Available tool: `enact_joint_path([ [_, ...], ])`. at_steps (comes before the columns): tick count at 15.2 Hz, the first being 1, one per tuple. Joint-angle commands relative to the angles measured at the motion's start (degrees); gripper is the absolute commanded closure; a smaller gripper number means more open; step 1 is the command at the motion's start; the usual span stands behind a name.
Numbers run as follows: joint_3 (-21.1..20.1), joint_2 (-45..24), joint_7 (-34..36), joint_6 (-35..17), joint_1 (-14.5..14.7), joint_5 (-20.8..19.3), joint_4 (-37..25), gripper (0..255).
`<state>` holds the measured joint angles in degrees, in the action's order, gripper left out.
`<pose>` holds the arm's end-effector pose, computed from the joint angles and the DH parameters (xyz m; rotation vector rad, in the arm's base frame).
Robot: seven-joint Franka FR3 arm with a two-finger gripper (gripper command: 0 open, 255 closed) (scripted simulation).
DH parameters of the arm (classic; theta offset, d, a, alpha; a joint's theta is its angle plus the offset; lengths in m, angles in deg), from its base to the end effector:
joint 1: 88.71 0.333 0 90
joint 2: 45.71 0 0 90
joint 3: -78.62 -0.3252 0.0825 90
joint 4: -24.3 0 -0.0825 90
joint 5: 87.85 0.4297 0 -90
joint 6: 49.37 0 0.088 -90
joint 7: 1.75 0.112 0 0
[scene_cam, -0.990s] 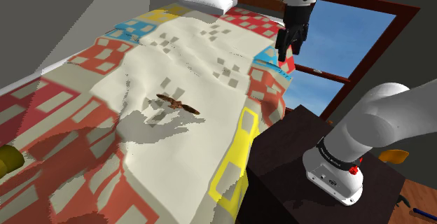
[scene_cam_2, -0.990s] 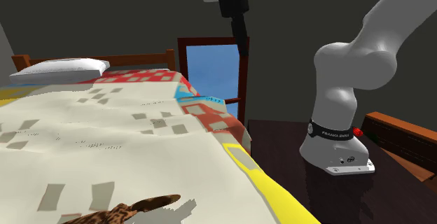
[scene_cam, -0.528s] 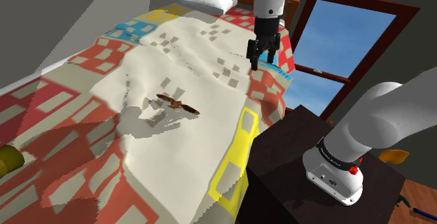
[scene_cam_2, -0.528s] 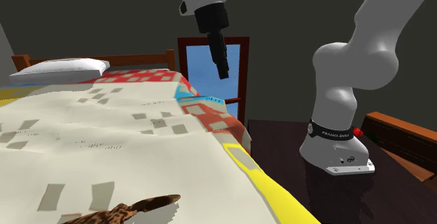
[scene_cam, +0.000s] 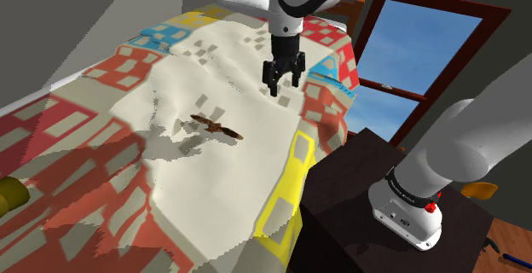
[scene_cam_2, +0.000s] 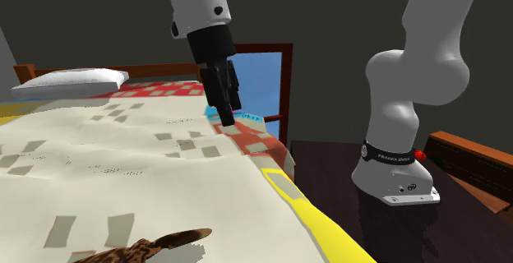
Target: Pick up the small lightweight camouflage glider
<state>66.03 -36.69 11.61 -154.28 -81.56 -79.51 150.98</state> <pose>0.4766 0.1856 0.4105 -3.0836 -0.0793 0.3789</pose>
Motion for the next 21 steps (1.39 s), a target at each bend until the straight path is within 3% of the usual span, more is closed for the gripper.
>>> enact_joint_path([
  [1,-1.1,-3.7,1.8,-1.7,0.7,-0.1,-2.2,0],
  [10,-4.3,-22.6,9.9,-5.4,4.8,-3.5,-17.7,0],
  [18,-4.5,-39.7,15.6,-4.0,10.2,-7.4,-36.4,0],
  [21,-4.4,-40.7,15.5,-5.8,10.3,-7.6,-35.5,0],
])
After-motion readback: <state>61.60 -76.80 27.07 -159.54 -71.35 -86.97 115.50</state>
